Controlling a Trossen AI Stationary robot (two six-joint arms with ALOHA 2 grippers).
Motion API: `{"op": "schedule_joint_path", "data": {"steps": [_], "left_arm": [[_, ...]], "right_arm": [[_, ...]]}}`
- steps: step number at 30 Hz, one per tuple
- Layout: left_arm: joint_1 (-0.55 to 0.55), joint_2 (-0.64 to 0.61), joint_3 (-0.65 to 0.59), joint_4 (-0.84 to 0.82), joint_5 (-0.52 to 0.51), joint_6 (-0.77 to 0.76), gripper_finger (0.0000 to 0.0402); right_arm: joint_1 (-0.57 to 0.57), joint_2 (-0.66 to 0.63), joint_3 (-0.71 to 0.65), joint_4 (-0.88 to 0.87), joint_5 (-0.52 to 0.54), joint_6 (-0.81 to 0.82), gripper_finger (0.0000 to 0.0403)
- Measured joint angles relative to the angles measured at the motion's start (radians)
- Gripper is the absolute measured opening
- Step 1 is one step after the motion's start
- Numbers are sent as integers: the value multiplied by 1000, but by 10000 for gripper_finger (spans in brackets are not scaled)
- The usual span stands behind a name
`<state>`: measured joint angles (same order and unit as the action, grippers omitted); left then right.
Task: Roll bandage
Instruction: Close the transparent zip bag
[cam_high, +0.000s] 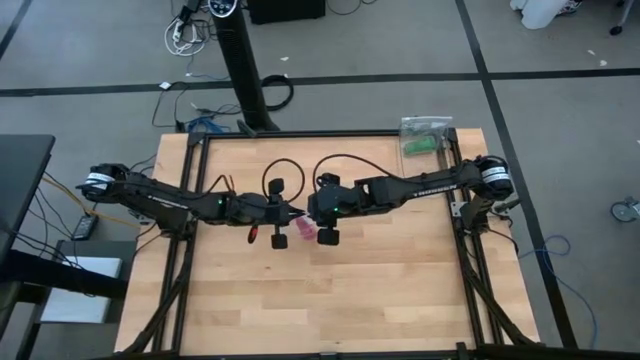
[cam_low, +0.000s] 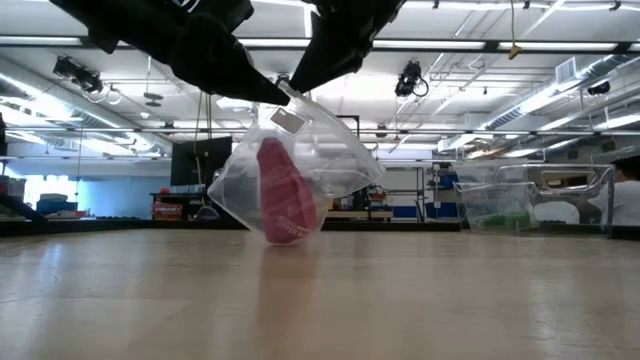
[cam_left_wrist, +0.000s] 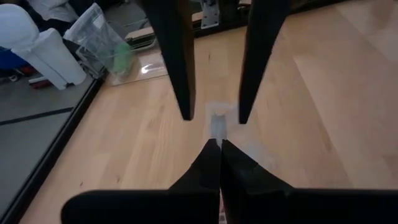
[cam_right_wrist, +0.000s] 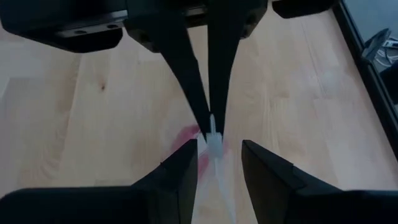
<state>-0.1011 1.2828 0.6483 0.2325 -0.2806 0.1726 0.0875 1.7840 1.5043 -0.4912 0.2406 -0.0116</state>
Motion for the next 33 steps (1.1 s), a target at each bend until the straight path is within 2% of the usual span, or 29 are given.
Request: {"op": "schedule_joint_path", "data": {"steps": [9, 17, 33], "left_arm": [[0, 0, 0, 26, 5, -1, 1], [0, 0, 0, 27, 5, -1, 1], [-1, -6, -1, 26, 1, -16, 1]], "right_arm": [[-22, 0, 0, -4, -60, -7, 84], [-24, 0, 0, -18, -71, -27, 13], [1, -6, 4, -109, -66, -7, 4]]}}
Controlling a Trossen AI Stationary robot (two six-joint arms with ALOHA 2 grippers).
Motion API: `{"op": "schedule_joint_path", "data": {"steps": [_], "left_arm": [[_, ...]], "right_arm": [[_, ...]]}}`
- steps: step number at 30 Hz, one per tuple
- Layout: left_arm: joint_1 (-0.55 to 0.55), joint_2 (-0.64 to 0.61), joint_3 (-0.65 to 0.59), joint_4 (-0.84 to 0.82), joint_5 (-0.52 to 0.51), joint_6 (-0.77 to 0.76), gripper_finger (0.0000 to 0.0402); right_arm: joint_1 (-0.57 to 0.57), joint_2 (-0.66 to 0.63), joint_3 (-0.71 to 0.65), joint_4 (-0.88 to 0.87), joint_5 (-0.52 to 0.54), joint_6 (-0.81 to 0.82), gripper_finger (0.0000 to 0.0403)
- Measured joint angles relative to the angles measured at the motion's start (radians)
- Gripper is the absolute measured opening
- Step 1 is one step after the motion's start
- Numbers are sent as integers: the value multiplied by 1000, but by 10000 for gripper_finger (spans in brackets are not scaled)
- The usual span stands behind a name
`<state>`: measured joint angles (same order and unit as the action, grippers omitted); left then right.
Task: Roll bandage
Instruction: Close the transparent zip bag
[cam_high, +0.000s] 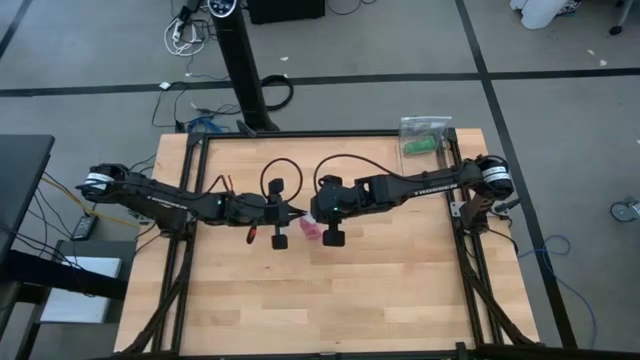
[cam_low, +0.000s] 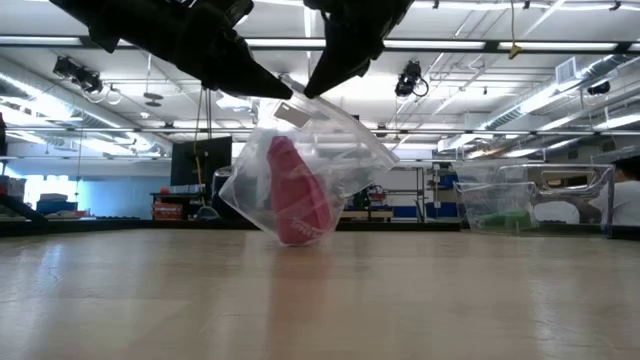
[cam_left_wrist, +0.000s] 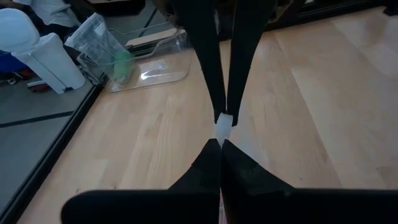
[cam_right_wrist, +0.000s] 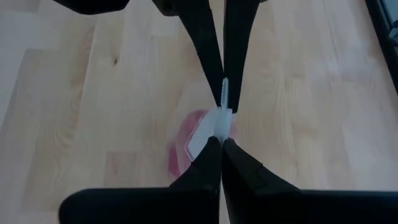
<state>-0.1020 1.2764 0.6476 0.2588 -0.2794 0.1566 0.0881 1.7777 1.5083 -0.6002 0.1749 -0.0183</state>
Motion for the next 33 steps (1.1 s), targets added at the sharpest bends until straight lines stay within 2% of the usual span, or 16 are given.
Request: {"op": "schedule_joint_path", "data": {"steps": [6, 11, 18, 23, 33], "left_arm": [[0, -10, 0, -7, 3, -4, 1], [1, -14, -1, -30, -8, -10, 1], [1, -14, -1, -25, -2, -11, 1], [1, -14, -1, -13, 2, -11, 1], [1, -13, -1, 38, 3, -14, 1]], "right_arm": [[3, -2, -1, -17, -1, 33, 14], [4, -23, -9, -43, 15, 61, 63], [4, -38, -6, 78, 22, 67, 126], [-4, -28, -6, 85, 4, 64, 129], [-15, -30, -5, 105, -11, 70, 106]]}}
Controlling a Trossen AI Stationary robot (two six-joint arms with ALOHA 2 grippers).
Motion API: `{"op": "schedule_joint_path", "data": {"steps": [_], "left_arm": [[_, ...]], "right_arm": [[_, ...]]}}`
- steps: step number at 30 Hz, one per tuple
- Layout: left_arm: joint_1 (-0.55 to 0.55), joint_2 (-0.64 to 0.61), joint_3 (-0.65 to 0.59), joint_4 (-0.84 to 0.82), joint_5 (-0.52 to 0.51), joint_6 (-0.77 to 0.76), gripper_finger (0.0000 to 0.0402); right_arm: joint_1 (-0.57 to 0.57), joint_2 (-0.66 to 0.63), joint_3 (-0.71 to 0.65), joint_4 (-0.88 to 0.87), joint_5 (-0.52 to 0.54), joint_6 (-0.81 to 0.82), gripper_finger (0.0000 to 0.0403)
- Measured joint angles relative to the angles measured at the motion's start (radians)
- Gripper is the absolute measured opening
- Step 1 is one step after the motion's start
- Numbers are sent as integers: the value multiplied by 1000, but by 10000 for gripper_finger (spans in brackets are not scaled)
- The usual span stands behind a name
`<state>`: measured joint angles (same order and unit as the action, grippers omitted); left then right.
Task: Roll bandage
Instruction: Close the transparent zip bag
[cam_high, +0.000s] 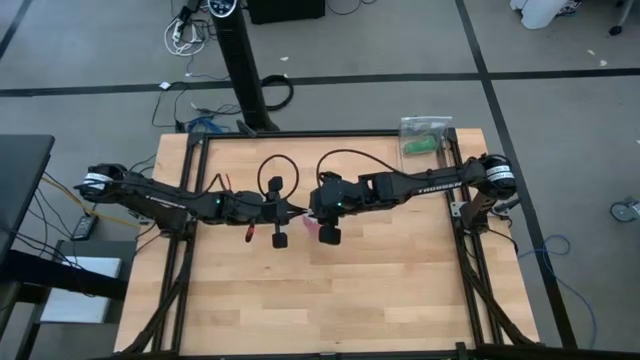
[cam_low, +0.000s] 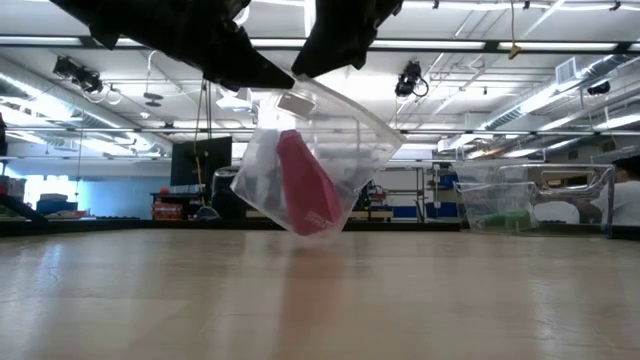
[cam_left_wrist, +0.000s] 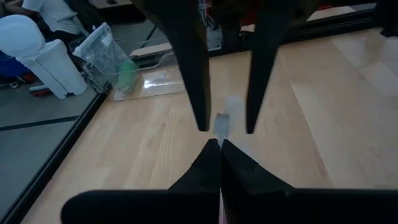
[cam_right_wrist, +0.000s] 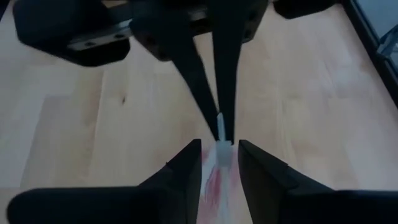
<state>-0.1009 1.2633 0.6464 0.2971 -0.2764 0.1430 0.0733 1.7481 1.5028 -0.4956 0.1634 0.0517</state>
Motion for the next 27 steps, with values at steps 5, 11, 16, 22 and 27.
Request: {"op": "schedule_joint_path", "data": {"steps": [5, 11, 16, 22, 27], "left_arm": [[0, 0, 0, 7, 0, -5, 1], [0, 1, 0, 21, 0, -9, 1], [0, 2, 0, 21, -1, -9, 1], [0, 0, 0, 22, -20, -8, 1], [-1, 0, 0, 21, -20, -7, 1]], "right_arm": [[-3, 0, 0, 3, 0, -3, 80], [-6, 0, 0, -5, -1, -16, 24], [-5, 0, 2, -26, 8, -21, 13], [3, -1, 4, -54, 13, -19, 25], [5, -3, 5, -92, 14, -7, 13]]}}
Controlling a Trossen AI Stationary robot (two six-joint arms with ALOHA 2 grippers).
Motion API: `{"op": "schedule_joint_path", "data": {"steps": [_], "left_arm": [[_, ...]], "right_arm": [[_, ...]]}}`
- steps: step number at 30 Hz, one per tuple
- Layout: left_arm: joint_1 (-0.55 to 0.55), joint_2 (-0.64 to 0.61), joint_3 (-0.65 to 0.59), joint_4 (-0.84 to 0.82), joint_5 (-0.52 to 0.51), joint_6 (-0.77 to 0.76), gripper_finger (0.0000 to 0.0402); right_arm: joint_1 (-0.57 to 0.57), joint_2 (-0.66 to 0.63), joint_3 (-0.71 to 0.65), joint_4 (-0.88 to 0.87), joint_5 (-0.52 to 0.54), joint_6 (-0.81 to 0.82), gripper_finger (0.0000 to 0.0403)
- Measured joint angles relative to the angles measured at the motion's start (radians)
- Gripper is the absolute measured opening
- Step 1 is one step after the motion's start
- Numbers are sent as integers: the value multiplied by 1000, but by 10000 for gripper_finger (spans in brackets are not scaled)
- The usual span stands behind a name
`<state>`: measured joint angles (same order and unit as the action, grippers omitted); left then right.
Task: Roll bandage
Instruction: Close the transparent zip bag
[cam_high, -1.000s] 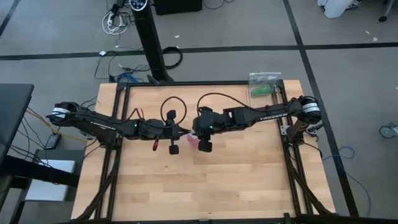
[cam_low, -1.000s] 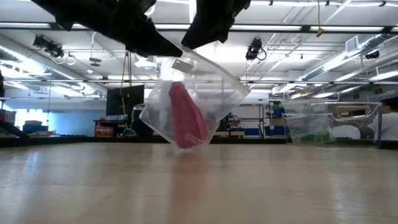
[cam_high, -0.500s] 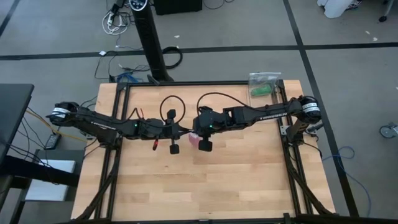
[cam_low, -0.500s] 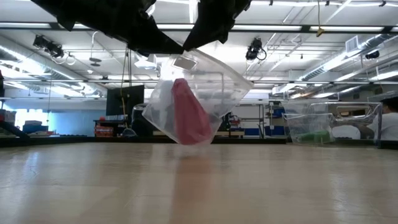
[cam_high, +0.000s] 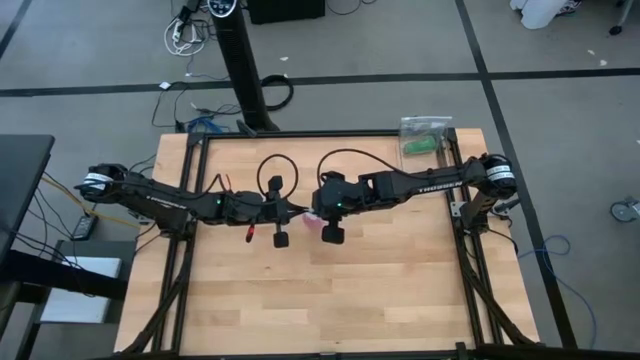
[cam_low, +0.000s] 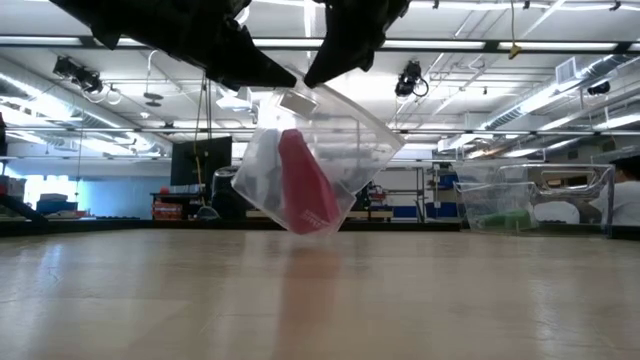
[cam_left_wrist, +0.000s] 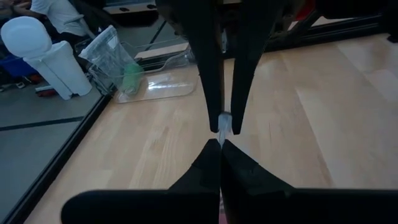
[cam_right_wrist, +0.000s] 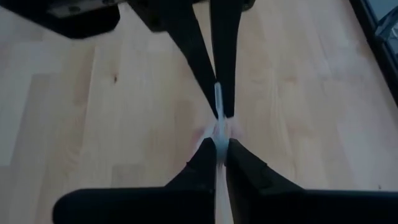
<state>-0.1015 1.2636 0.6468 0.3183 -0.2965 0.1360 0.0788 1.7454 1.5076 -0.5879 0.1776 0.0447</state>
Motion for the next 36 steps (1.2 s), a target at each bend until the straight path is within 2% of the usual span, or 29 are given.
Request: {"op": "schedule_joint_path", "data": {"steps": [36], "left_arm": [[0, -4, 0, 7, -7, 2, 1]], "right_arm": [[20, -1, -4, -339, -16, 128, 15]]}}
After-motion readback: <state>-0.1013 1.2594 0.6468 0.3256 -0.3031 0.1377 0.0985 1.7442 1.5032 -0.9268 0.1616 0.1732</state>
